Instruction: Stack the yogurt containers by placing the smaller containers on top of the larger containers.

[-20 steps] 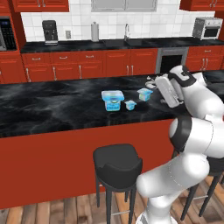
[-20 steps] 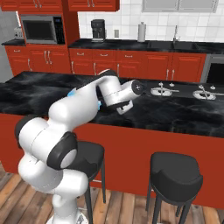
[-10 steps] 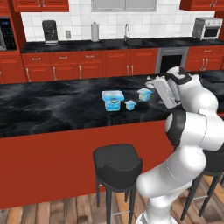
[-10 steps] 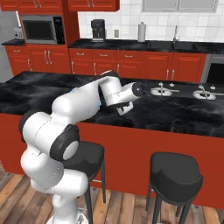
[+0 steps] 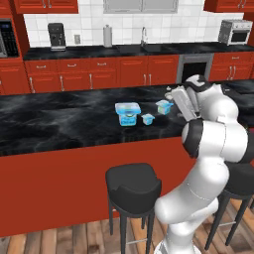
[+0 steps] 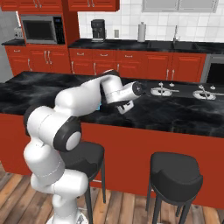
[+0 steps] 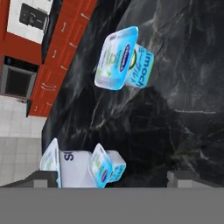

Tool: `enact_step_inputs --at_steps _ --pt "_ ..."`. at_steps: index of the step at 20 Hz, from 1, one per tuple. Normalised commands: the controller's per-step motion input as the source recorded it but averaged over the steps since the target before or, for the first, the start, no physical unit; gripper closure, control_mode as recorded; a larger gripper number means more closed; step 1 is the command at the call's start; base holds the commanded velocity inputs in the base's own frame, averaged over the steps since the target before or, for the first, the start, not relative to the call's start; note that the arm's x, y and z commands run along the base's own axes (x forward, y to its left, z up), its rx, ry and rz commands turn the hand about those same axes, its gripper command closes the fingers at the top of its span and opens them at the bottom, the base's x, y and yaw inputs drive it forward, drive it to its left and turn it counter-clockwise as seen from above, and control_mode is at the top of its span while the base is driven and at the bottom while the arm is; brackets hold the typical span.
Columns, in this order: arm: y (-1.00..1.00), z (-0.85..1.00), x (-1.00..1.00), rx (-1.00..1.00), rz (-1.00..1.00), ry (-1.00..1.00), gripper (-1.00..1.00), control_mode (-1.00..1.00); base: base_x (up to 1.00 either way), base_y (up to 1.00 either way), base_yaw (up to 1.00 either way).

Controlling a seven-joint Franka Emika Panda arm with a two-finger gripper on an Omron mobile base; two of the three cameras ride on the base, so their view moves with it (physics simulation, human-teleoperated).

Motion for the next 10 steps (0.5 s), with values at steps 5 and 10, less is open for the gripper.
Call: enact_step_inputs --at_steps 5,10 --pt "-0.05 -0.06 0.19 0.00 0.00 0.00 -1.00 -1.00 0.00 0.00 0.00" --pt "-0.05 -0.06 0.18 0.00 0.00 0.00 -1.00 -1.00 0.00 0.00 0.00"
